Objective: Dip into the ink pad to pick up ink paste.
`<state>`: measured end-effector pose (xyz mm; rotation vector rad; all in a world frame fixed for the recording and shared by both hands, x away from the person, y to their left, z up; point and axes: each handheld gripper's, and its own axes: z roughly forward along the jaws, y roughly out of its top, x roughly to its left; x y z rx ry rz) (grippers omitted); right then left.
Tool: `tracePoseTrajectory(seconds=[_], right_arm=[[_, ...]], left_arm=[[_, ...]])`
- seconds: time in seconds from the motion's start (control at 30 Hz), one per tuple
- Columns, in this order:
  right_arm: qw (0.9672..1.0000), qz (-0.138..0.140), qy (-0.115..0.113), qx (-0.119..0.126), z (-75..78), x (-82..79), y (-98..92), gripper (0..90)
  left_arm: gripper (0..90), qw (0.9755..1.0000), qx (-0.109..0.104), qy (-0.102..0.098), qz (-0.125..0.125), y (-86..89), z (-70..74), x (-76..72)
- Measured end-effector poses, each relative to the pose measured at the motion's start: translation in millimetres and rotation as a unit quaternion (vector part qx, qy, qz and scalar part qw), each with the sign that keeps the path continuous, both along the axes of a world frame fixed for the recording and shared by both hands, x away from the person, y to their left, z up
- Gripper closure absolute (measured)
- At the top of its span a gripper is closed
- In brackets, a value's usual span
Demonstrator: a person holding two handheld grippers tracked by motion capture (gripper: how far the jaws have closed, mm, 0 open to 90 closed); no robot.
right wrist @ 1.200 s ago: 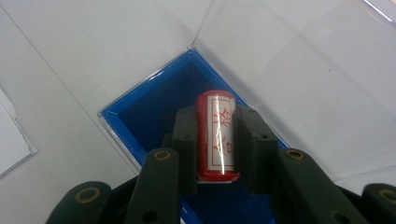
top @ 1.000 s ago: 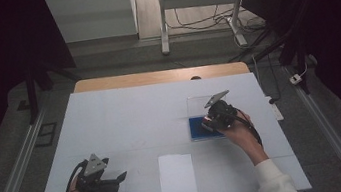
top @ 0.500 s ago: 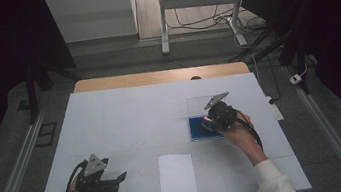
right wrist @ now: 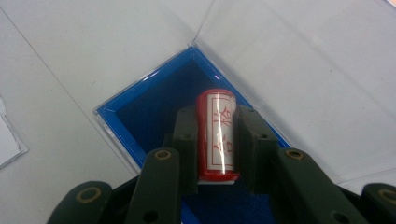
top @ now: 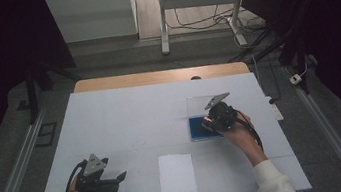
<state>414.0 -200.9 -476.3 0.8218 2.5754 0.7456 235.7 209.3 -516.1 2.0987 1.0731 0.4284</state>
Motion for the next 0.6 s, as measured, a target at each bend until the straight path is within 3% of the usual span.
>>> tracePoseTrajectory(seconds=[0.27, 0.4, 0.6], right_arm=[[0.9999, 0.010, -0.007, 0.012, 6.0, -1.8, -4.0, 69.9], [0.9992, 0.008, -0.019, 0.035, 11.5, -3.7, -8.7, 69.9], [0.9967, 0.000, -0.015, 0.080, 21.9, -7.7, -21.6, 69.9]], left_arm=[[19.2, 1.0000, -0.002, -0.001, 0.005, 2.8, -0.5, 1.2], [19.2, 1.0000, -0.003, -0.001, 0.004, 3.7, -0.7, 1.8], [19.2, 1.0000, -0.003, -0.002, 0.003, 3.1, -0.2, 1.3]])
